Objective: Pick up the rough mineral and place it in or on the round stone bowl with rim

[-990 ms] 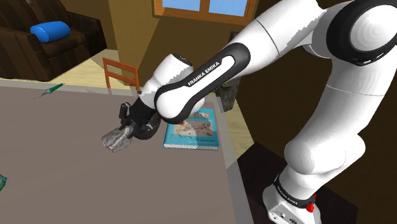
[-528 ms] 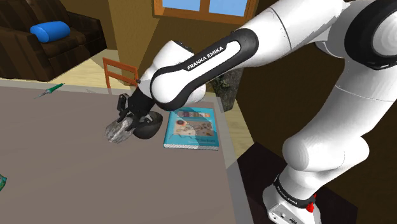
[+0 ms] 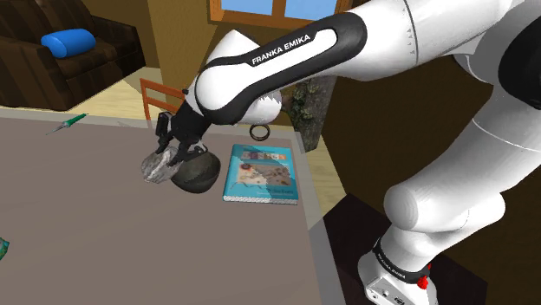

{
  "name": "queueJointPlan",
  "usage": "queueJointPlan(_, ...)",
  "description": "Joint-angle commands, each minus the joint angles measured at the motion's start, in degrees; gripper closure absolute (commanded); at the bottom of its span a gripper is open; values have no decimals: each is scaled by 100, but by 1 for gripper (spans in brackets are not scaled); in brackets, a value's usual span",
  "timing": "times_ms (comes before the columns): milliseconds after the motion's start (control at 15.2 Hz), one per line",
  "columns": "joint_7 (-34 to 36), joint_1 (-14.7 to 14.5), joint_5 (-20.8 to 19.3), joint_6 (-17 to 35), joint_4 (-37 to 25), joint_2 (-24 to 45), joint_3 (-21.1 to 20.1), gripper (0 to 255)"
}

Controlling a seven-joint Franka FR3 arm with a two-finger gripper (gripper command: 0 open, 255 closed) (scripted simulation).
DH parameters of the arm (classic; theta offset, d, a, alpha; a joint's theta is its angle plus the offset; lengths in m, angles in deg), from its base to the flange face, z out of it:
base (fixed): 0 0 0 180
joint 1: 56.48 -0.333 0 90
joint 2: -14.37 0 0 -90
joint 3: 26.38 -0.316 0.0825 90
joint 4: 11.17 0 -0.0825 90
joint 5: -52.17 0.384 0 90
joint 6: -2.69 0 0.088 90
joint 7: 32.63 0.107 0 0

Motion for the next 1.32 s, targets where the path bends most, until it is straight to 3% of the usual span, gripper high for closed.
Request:
queueJointPlan(0,-110,-20,219,-214,-82,-199,79,255)
queueJointPlan(132,-136,-45,297,-344,-140,-302,143,255)
queueJointPlan(462,-1027,40,796,-983,-264,-527,838,255)
queueJointPlan(924,-1739,393,760,-1716,-641,-397,1490,255)
queueJointPlan(1254,-1865,364,762,-1314,-406,-178,1396,255)
